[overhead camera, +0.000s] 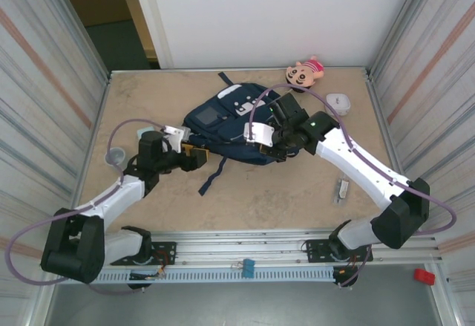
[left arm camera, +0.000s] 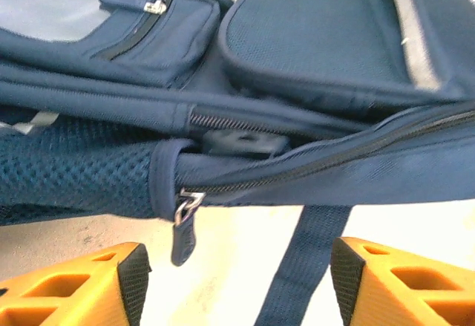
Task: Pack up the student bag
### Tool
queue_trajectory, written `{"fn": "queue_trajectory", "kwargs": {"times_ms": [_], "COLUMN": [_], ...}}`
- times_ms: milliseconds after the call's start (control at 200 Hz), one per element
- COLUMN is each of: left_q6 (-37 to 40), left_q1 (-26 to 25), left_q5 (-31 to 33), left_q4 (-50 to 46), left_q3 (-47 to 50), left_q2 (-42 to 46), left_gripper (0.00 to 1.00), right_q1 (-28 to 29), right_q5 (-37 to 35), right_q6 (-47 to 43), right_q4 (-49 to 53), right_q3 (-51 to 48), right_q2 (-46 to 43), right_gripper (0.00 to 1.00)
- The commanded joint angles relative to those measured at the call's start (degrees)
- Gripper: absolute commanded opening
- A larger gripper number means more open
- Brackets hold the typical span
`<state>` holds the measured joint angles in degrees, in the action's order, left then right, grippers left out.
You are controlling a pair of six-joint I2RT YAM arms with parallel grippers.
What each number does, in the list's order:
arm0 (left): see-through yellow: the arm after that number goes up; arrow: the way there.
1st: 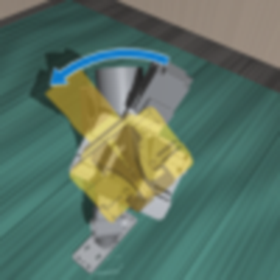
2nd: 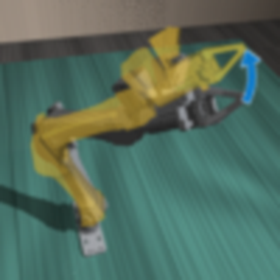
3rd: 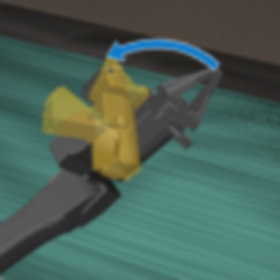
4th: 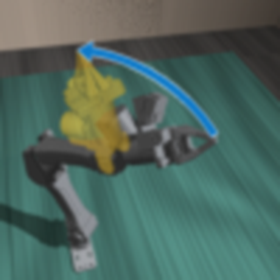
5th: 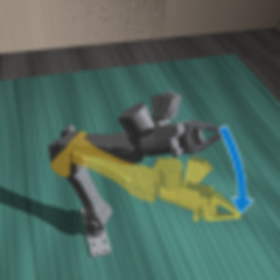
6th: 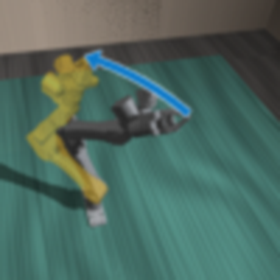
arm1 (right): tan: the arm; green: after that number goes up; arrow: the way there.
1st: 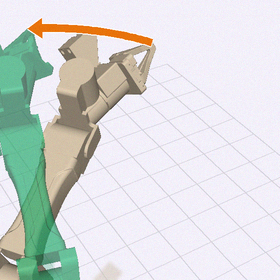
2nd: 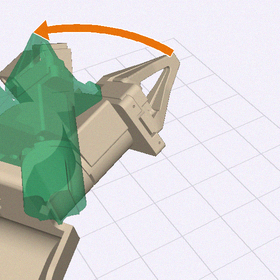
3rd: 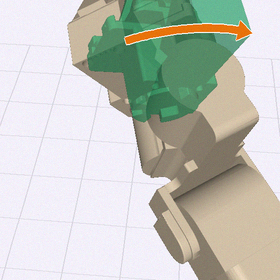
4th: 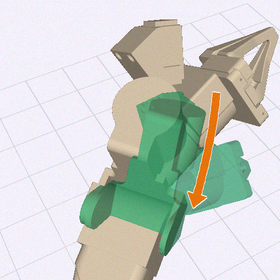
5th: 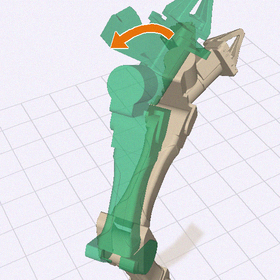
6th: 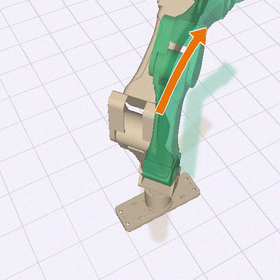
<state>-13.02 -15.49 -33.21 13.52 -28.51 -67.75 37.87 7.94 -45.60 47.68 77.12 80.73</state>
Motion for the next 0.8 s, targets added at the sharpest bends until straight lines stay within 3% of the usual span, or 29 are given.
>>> {"fn": "queue_trajectory", "kwargs": {"times_ms": [0,271,426,561,681,797], "left_q6": [3.2,3.2,4.1,2.8,4.3,8.9], "left_q1": [-0.3,-0.3,-0.2,-0.5,-2.2,-5.4], "left_q5": [0.8,-3.4,-6.8,-10.9,-14.5,-15.3], "left_q4": [4.5,16.0,20.2,20.6,19.0,10.0], "left_q3": [0.7,0.8,0.1,-0.8,-0.6,-3.1], "left_q2": [-2.8,-11.1,-15.2,-15.7,-12.8,-9.4], "left_gripper": [0.67,0.55,0.34,0.07,0.01,0.00], "right_q1": [-0.5,-0.6,-0.6,-0.6,-0.6,-0.5], "right_q5": [1.7,1.8,1.8,-0.2,-2.1,-2.4], "right_q6": [-1.4,-1.3,-0.8,1.5,3.9,6.8], "right_q4": [-1.4,-3.0,-3.5,-5.7,-8.5,-12.1], "right_q3": [3.9,3.4,3.1,2.3,0.0,-2.9], "right_q2": [-1.7,-1.8,-1.8,-1.4,-1.1,-1.5], "right_gripper": [0.00,0.00,0.00,0.00,0.00,0.00]}}
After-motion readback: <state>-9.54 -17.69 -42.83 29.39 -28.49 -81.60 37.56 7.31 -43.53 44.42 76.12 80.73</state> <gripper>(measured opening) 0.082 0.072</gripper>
